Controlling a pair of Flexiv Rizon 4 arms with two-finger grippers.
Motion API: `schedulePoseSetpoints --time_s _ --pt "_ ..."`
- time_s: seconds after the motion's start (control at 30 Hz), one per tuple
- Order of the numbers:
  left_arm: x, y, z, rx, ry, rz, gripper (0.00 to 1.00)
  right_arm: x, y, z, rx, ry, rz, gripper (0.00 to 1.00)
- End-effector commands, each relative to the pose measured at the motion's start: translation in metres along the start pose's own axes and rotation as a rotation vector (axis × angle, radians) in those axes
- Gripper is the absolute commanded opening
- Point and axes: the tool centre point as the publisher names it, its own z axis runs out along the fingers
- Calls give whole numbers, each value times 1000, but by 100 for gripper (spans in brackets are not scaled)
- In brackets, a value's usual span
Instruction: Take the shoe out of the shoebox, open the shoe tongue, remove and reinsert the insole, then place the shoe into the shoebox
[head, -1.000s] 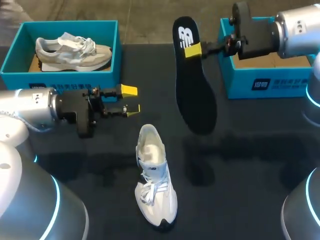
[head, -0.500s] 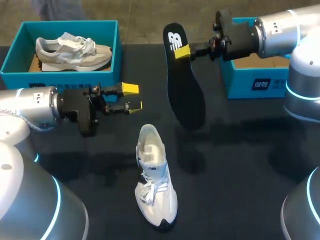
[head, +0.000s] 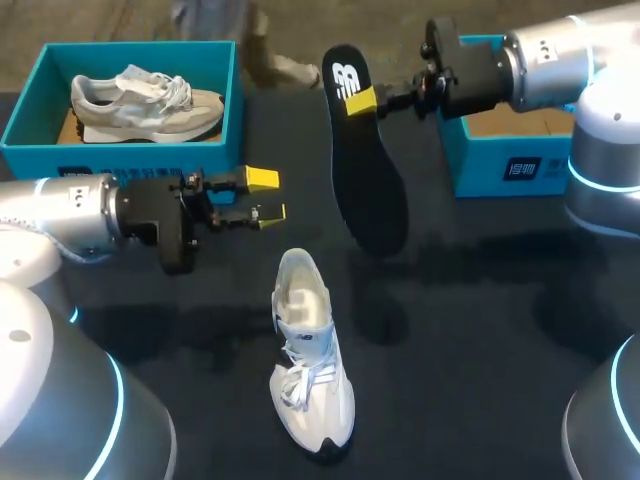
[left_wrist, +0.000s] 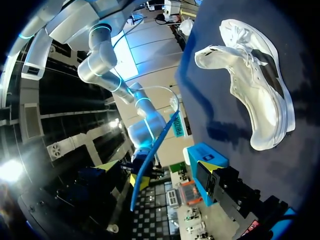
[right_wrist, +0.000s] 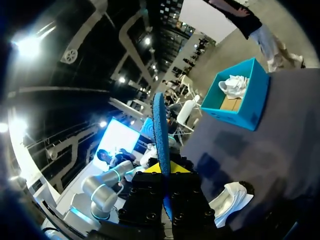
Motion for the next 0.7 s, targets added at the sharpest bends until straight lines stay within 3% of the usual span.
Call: schedulePoseSetpoints --time_s 0.03,0.7 --pt "3 5 8 -7 1 0 100 -15 8 8 11 21 16 0" --pt "6 20 18 -28 6 20 100 -51 17 15 5 16 242 0"
